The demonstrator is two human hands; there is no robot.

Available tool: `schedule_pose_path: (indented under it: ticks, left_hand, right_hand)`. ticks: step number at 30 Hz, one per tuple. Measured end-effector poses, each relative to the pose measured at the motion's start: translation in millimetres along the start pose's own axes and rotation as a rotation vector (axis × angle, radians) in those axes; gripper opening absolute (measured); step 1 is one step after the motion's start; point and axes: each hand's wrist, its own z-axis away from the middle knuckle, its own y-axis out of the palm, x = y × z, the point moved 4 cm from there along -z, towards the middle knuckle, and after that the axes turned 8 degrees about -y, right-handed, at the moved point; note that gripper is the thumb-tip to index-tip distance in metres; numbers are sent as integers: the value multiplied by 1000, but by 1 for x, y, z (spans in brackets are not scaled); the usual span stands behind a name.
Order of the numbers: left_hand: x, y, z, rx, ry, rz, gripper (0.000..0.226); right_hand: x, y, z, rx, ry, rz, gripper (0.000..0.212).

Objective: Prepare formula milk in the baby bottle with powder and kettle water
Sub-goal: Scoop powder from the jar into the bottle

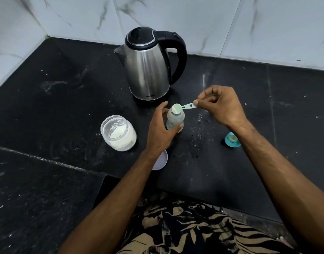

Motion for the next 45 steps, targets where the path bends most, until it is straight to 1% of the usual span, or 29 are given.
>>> schedule_pose_path:
  ticks: [3, 6, 10, 13, 16, 23, 27, 30, 35, 39, 43, 45]
  left_hand:
    - [0, -1, -1, -3, 1, 2, 82]
    - [1, -1, -3, 3, 3, -10, 83]
    - [0, -1, -4, 18, -1, -15, 84]
    - [-2, -2, -5, 21, -1, -31, 84]
    - [-3, -2, -5, 25, 2, -50, 84]
    - [-3, -4, -7, 32, -8, -77, 85]
    - [-3, -3, -8, 43, -11, -94, 85]
    - [-5, -3, -8, 47, -6, -92, 84]
    - [-5, -3, -8, 50, -9, -97, 84]
    - [-7, -4, -8, 70, -8, -106, 83]
    - [-6, -4, -9, 66, 0, -115, 83]
    - [-6, -5, -9, 70, -3, -116, 83]
  right_hand:
    - [0, 2, -1, 4, -17, 42, 13]
    - [5, 3, 0, 3, -74, 97, 12]
    - [16, 5, 3, 24, -200, 269, 11]
    - [25, 11, 6, 53, -332, 408, 10]
    - [33, 19, 9, 111, -432, 504, 8]
    - [44, 30, 9, 252, -538, 640, 6]
    - [47, 31, 7, 357, -540, 622, 15]
    - [45, 29, 3, 398, -510, 586, 16]
    - [46, 30, -3, 299, -519, 507, 17]
    - [39, 39, 1, 383, -508, 521, 18]
    - [40, 31, 0, 217, -535, 430, 14]
    - [38, 33, -1, 277, -519, 438, 15]
